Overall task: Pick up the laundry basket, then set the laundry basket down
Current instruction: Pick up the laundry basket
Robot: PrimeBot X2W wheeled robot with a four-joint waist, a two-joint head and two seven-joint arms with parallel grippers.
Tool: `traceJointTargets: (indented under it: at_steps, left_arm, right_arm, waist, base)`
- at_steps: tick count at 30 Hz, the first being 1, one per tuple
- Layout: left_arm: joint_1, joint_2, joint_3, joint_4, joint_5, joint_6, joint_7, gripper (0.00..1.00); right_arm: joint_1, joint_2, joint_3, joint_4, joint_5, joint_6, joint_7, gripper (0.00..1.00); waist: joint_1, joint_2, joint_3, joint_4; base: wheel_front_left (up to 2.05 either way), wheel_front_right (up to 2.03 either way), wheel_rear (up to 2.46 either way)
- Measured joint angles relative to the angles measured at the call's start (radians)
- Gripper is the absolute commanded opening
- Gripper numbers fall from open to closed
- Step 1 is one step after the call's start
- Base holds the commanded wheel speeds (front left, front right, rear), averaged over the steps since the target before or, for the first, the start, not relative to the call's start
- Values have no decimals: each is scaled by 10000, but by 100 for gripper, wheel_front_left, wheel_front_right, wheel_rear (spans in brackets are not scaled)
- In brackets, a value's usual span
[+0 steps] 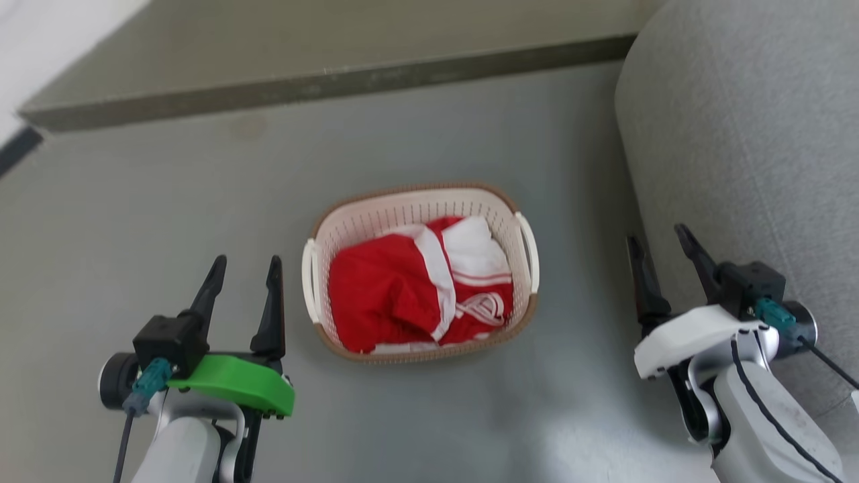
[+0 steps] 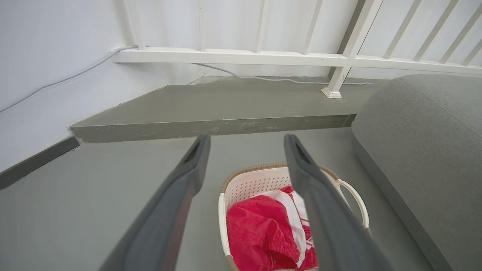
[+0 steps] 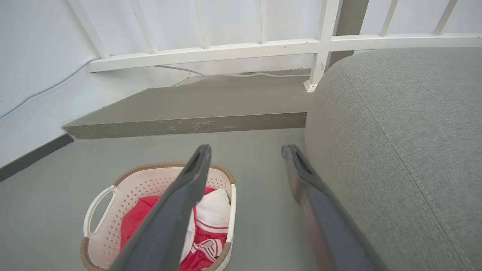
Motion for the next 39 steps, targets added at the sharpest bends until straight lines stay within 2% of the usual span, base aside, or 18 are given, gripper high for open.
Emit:
traceJointTargets:
  at_steps: [13, 21, 39]
  left_arm:
    - [-861, -35, -105, 71, -61, -217, 52, 100]
    - [-1709, -121, -159, 652, -173, -347, 481, 100]
    - [-3565, -142, -113, 2075, -234, -616, 976, 100]
  right_arm:
    - [-968, 234, 46, 148, -15, 0, 107, 100]
    - [-1777, 424, 111, 508, -33, 0, 316, 100]
    - [-3639, 750, 274, 1534, -63, 92, 671, 100]
  waist:
    - [1, 0, 1653, -19]
    - [1, 0, 2913, -5]
    - [2, 0, 5009, -27]
  base:
    - [0, 0, 0]
    - [0, 0, 0]
    - [0, 0, 0]
